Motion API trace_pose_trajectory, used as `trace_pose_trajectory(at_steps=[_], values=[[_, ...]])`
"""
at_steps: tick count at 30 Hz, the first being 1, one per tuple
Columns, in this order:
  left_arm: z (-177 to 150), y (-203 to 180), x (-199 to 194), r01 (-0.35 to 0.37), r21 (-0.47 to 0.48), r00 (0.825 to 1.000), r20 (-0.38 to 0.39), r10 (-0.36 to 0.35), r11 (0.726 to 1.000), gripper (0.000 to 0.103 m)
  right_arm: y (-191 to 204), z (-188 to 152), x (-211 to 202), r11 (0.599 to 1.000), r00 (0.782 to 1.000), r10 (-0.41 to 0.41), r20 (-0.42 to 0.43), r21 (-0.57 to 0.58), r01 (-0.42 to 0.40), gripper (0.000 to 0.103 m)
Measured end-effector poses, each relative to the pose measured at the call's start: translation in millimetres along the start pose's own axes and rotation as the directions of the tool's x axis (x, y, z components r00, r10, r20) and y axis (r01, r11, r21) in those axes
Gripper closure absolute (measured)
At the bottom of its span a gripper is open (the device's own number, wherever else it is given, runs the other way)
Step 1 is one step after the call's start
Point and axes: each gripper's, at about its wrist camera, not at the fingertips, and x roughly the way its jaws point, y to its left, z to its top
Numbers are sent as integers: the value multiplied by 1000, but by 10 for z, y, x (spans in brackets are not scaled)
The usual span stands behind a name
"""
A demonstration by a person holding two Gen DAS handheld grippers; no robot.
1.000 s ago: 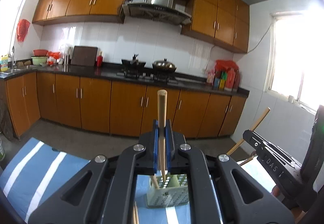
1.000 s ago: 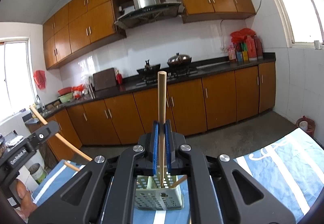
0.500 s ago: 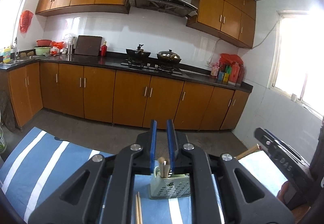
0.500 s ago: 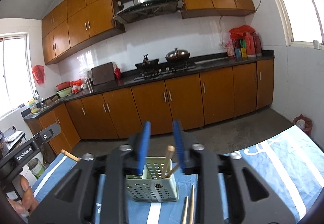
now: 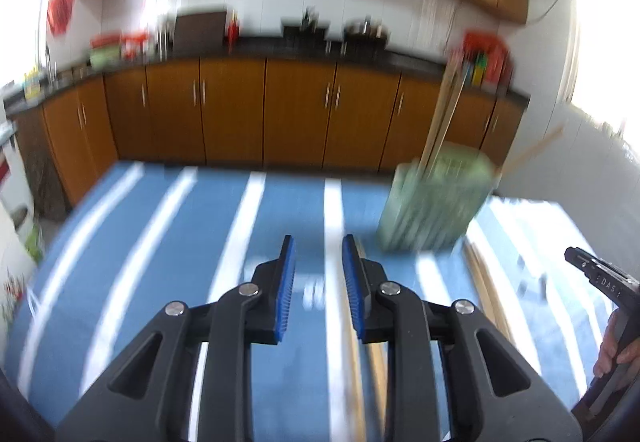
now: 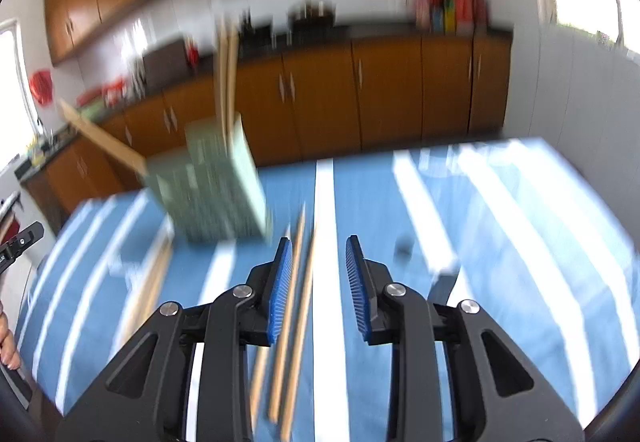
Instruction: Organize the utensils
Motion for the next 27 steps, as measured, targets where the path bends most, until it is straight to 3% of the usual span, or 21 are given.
trace_pose_trajectory(at_steps=[4,9,12,19,24,27], values=[[-387,125,258,15,-37,994,-108,-19,999,78,101,-340,337,1000,993,8,-119,-17,-10,80],[-657,147,410,22,-46,985,-169,-29,999,78,206,-498,537,1000,983,5,-181,-27,-10,80],[-627,92,450,27,-45,982,-187,-35,999,78,218,-551,602,999,980,-7,-198,-41,-1,80],[-658,-44,527,62,-27,975,-211,-66,998,78,206,-601,669,994,976,-76,-203,-98,57,95],[-722,-201,623,88,4,967,-240,-84,996,79,-93,-511,684,985,966,-167,-199,13,174,95],[-770,-296,695,95,31,961,-265,-83,995,82,-195,-489,679,984,965,-164,-206,39,176,95]])
